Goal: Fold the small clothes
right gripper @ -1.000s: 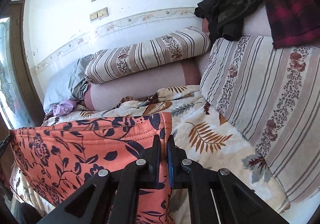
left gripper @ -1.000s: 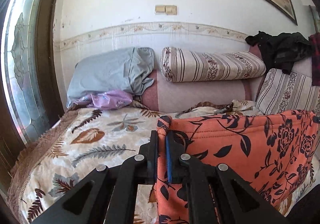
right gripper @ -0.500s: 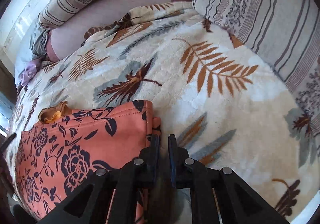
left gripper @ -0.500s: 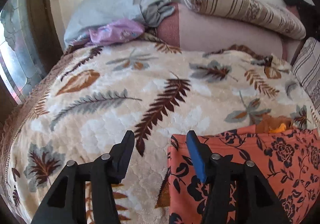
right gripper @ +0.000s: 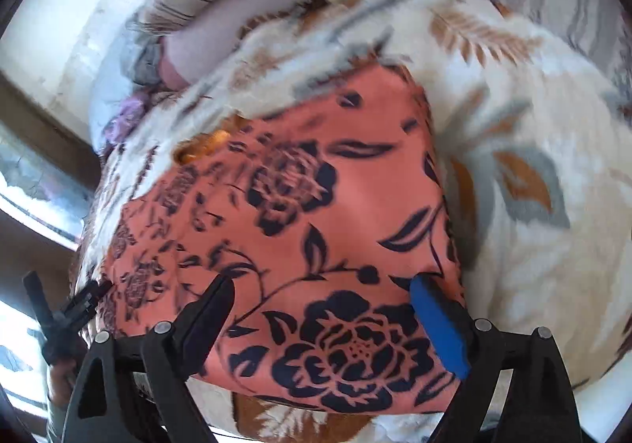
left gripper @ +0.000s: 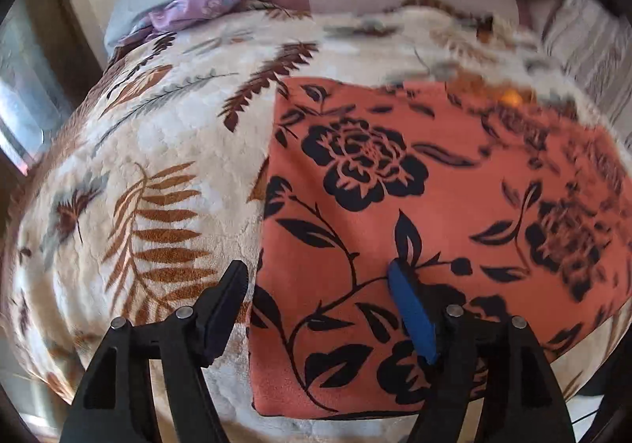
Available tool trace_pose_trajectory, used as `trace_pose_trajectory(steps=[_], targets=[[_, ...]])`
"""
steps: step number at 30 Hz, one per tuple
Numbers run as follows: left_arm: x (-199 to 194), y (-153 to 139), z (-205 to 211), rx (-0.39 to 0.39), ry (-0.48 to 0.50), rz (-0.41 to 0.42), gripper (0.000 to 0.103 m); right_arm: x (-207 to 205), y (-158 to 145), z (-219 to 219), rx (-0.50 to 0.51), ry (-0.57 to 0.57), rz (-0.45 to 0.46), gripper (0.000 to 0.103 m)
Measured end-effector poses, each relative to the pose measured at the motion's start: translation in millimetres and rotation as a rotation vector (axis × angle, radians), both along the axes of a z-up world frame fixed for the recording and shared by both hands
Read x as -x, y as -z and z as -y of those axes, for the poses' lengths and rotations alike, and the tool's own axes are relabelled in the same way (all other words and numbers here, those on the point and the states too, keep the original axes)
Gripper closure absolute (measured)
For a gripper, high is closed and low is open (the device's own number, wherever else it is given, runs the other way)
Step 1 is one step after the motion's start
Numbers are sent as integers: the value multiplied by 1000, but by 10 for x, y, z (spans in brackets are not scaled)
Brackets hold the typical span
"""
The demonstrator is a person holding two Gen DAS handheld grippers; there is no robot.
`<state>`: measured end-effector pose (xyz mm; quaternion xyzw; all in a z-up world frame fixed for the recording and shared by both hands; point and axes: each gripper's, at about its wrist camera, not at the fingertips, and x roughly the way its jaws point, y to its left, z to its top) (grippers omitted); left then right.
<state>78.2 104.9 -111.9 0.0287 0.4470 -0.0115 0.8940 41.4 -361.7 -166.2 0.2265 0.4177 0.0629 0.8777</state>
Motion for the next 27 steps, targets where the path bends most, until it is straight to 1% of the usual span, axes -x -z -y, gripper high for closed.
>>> trace_pose_trajectory(steps=[2, 4, 5, 6, 7, 8, 9, 10, 11, 12, 14, 15, 16, 17, 18, 19, 20, 21, 22, 24, 26, 27], targets=[[83, -173, -134, 9, -97, -3, 28, 128, -194, -7, 0, 38, 9, 11], [238, -346, -218, 37, -123, 70, 28, 319, -397, -45, -21, 22, 99, 11], [312, -382, -241, 51, -130, 96, 28, 385, -444, -74, -24, 9, 126, 11], [356, -362, -250, 59, -128, 98, 27, 424, -448, -114, -26, -15, 136, 11], [366, -282, -243, 50, -118, 73, 26, 430, -383, -151, -26, -39, 126, 11], [334, -147, -227, 21, -110, 20, 26, 400, -258, -157, -25, -47, 93, 11], [282, 18, -212, -16, -113, -51, 26, 342, -55, -132, -29, -23, 20, 11], [263, 123, -227, -15, -119, -97, 26, 281, 117, -62, -49, 18, -58, 11], [310, 87, -271, 20, -142, -73, 26, 293, 161, -22, -92, 36, -39, 12], [365, 18, -307, 43, -169, -52, 26, 347, 105, -11, -102, 55, 4, 12], [459, -154, -341, 51, -200, 21, 26, 434, -58, -54, -102, 50, 75, 12], [492, -220, -337, 45, -200, 58, 26, 475, -140, -89, -77, 40, 125, 12], [505, -247, -327, 39, -191, 74, 26, 501, -191, -131, -31, 27, 163, 12], [490, -221, -320, 26, -188, 57, 26, 510, -217, -168, 12, 13, 183, 11], [443, -134, -327, -1, -198, 4, 26, 506, -168, -178, 39, 5, 179, 11], [372, -11, -359, -48, -233, -73, 25, 470, -44, -152, 31, 18, 136, 11], [337, 114, -422, -59, -264, -138, 25, 449, 55, -69, -10, 38, 88, 11], [368, 121, -503, 0, -286, -132, 24, 436, 123, -21, -63, 48, 69, 11], [401, 80, -563, 31, -324, -126, 24, 440, 109, 16, -84, 52, 91, 11], [478, -30, -591, 63, -347, -96, 24, 487, 65, 78, -95, 53, 126, 11], [542, -129, -552, 29, -332, -46, 24, 518, 64, 108, -113, 62, 130, 11], [537, -141, -533, 10, -325, -46, 24, 528, 57, 115, -115, 63, 131, 11]])
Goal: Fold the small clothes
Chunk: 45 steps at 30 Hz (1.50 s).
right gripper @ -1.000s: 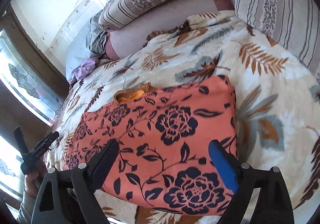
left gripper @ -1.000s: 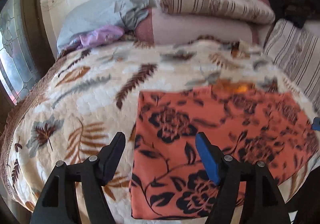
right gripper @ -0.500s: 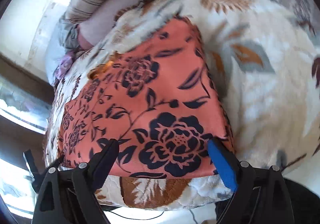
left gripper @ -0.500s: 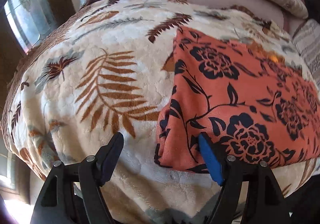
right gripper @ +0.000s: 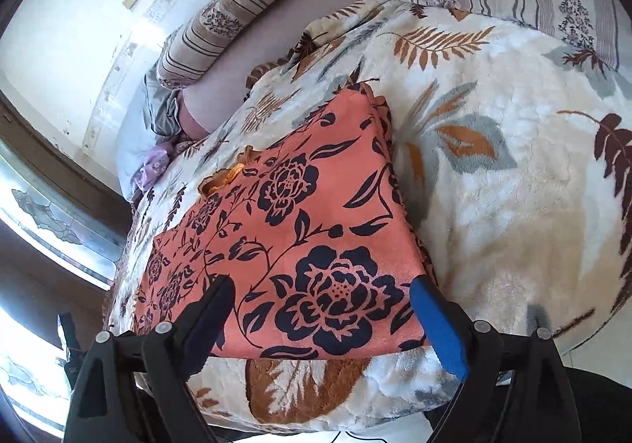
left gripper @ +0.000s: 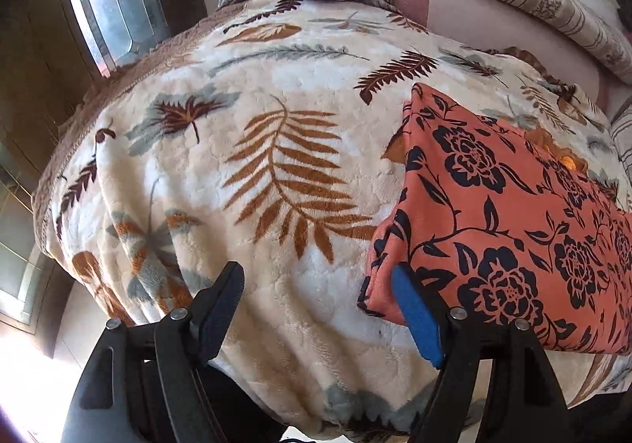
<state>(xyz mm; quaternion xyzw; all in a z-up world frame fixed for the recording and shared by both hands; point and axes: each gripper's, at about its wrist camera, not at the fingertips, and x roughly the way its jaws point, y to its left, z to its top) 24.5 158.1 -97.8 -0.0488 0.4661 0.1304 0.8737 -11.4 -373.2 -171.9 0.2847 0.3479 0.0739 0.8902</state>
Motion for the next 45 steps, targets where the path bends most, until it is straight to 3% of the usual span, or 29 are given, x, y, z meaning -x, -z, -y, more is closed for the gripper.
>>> trace_pose_trajectory(steps=[2, 4, 6, 10, 16, 38, 45], targets=[[-43, 115, -8, -7, 7, -77, 24, 0, 6, -10, 4, -4, -8, 11], [-90, 277, -89, 71, -9, -161, 24, -33, 26, -46, 14, -6, -29, 11], [-49, 252, -144, 119, -47, -142, 24, -21, 20, -32, 9, -2, -27, 11], [31, 119, -90, 65, -29, -95, 24, 36, 31, 54, -40, 12, -15, 11], [205, -4, -122, 109, -43, -56, 24, 88, 12, 69, -43, 25, -5, 11], [471, -290, 124, 114, 36, 33, 24, 263, 7, 247, -89, 119, 9, 11], [402, -261, 391, 64, 105, 54, 24, 259, 16, 236, -67, 121, 1, 11]])
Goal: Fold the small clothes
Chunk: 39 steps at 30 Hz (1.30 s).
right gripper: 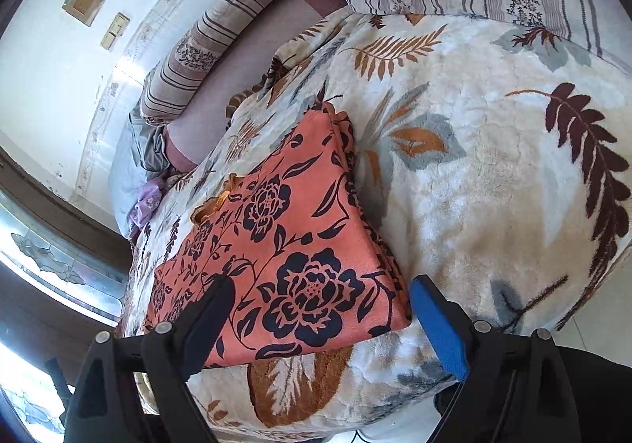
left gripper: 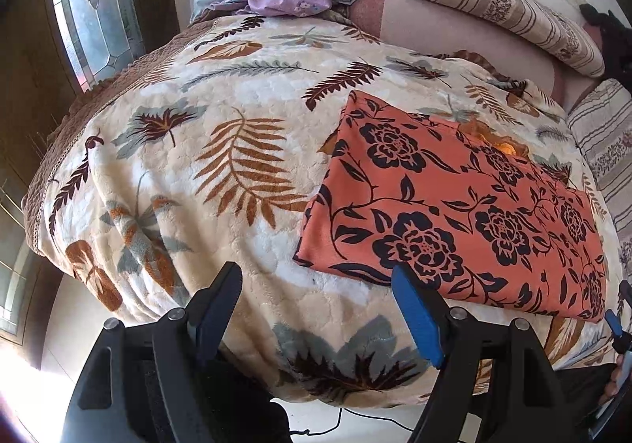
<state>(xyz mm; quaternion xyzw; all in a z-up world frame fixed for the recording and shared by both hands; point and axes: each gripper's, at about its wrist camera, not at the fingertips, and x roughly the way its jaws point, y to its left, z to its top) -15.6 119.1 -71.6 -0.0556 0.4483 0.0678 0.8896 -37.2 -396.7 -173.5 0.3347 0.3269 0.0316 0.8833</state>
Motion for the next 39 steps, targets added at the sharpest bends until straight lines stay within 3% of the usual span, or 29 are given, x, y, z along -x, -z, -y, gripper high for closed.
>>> trace_pose_trajectory(steps=[5, 11, 15, 29, 39], targets=[[-109, -12, 331, -54, 64, 29, 24, -12, 35, 28, 3, 1, -10, 11], [-203, -212, 820, -118, 186, 120, 24, -37, 72, 109, -2, 23, -20, 11], [-254, -208, 985, -155, 232, 129, 24, -76, 93, 88, 20, 16, -38, 11], [-320, 96, 825, -136, 194, 32, 24, -181, 151, -40, 106, 1, -96, 11], [-326, 143, 827, -137, 197, 10, 24, -165, 152, -24, 95, 5, -94, 11]])
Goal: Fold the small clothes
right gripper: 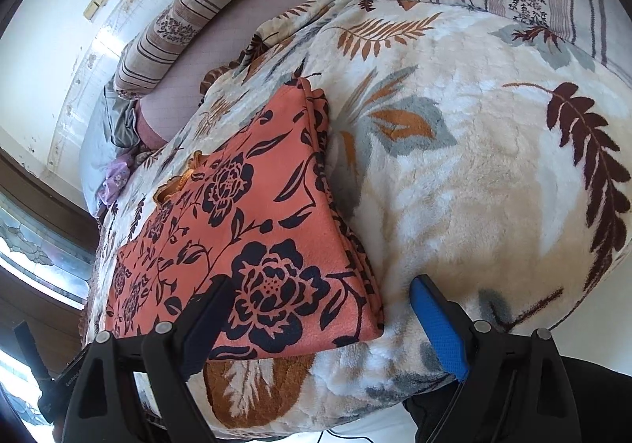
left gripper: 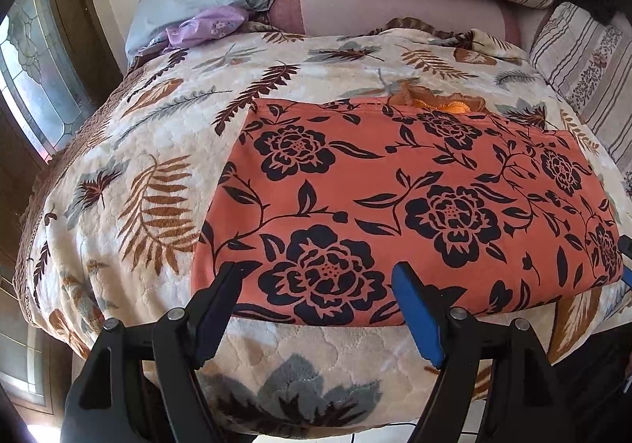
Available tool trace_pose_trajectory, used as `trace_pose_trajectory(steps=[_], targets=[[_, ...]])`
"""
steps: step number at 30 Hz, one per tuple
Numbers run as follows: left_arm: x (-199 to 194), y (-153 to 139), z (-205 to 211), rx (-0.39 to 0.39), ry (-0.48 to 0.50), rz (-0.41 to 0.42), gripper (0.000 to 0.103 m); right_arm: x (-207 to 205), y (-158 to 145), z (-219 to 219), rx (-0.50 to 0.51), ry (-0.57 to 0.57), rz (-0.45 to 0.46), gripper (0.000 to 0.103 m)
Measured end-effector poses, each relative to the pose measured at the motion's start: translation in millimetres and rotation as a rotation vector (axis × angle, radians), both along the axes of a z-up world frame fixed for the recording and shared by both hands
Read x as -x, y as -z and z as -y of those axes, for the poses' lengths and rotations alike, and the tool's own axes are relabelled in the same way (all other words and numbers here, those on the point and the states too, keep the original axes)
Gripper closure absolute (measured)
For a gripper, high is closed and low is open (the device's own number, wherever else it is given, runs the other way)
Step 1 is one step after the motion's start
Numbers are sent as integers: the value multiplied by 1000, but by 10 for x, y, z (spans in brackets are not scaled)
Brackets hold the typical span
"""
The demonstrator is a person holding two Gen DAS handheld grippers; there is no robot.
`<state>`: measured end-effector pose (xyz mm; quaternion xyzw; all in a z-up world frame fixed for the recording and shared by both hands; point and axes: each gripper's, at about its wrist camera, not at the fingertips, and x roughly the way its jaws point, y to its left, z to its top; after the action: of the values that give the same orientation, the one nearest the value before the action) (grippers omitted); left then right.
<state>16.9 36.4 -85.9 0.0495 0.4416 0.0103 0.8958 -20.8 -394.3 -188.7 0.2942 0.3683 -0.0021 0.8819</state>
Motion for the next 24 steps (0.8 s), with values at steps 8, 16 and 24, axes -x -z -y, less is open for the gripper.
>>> trace_pose_trajectory(steps=[8, 16, 24], targets=[[6, 92, -6, -9, -13, -8, 24, 24, -1, 51, -26, 2, 11, 11], [-33, 5, 35, 1, -2, 22, 24, 21, 5, 60, -31, 4, 9, 11], [-73, 102, -22, 5, -8, 20, 24, 7, 7, 33, -15, 7, 0, 11]])
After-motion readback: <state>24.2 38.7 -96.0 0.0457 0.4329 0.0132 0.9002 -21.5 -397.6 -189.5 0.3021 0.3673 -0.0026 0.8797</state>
